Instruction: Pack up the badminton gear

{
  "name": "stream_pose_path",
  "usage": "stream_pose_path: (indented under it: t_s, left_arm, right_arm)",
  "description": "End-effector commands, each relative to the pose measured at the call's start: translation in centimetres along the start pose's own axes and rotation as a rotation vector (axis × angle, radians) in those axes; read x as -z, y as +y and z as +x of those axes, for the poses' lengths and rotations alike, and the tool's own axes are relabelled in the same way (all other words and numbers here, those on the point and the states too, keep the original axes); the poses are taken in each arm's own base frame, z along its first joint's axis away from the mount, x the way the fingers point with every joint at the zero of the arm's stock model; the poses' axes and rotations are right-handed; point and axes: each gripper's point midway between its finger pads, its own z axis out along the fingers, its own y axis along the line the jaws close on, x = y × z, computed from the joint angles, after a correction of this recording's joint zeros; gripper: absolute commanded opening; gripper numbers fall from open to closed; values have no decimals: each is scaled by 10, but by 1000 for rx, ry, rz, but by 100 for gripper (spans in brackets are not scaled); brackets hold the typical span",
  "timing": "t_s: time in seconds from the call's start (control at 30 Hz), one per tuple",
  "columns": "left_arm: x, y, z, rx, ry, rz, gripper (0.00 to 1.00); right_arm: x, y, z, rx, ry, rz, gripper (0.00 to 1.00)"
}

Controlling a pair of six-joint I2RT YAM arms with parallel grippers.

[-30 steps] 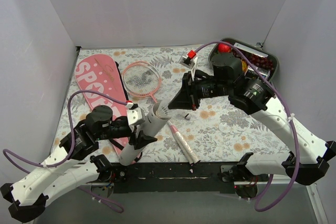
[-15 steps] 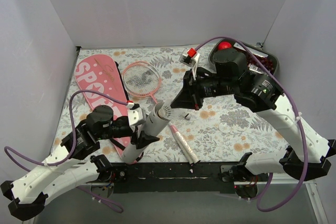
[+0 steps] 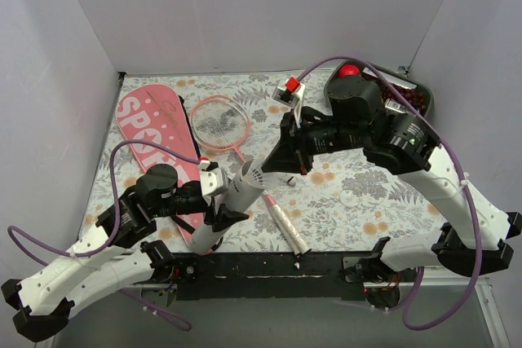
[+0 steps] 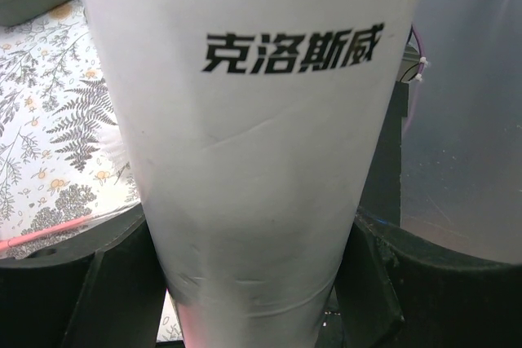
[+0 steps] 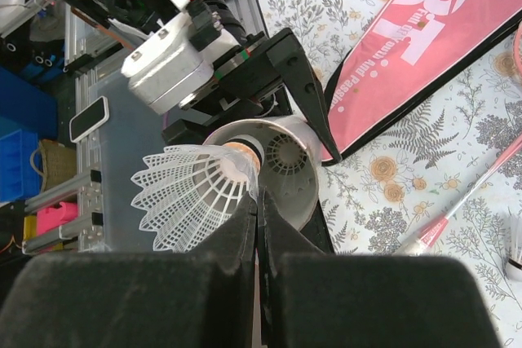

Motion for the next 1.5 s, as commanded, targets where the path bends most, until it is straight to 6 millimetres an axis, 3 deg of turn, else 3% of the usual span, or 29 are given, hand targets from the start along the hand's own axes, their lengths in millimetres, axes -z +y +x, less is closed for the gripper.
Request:
stream_pose_path:
  t_s: [0.0,0.27,0.6,0.87,0.9,0.97,1.03,1.13,1.33,1.47]
  left_arm:
    - [1,0,-12,-29,-42,-4,11]
    - [2,0,-13,-33,-47,-7,12]
    - [-1,1,-11,-31,-35,-10,11]
    - [-4,1,-9,-30,-22,-6,12]
    - [-5,1,-10,-30,-22,-3,12]
    - [-6,1,-8,-28,-15,-1,12]
    - [-7,0,-8,-25,-12,2,12]
    - [-7,0,-7,-24,-8,4,12]
    - [-8,-2,-6,-21,-6,14,12]
    - [-7,-3,-6,-18,-8,13,12]
  right_arm:
    - [-16,-11,3,14,35,28,1]
    - [-40,-21,18,20,119,47,1]
    - [-81,-17,66,37,265,42,1]
    - [-83,-13,85,46,323,36,1]
    - [-80,-12,83,49,315,35,4]
    - [-75,-11,81,54,309,46,21]
    - [-65,-8,66,70,264,67,37]
    - [-48,-1,43,93,198,92,50]
    - [-16,-3,8,123,97,211,57]
    - [12,-22,-21,136,-6,362,59]
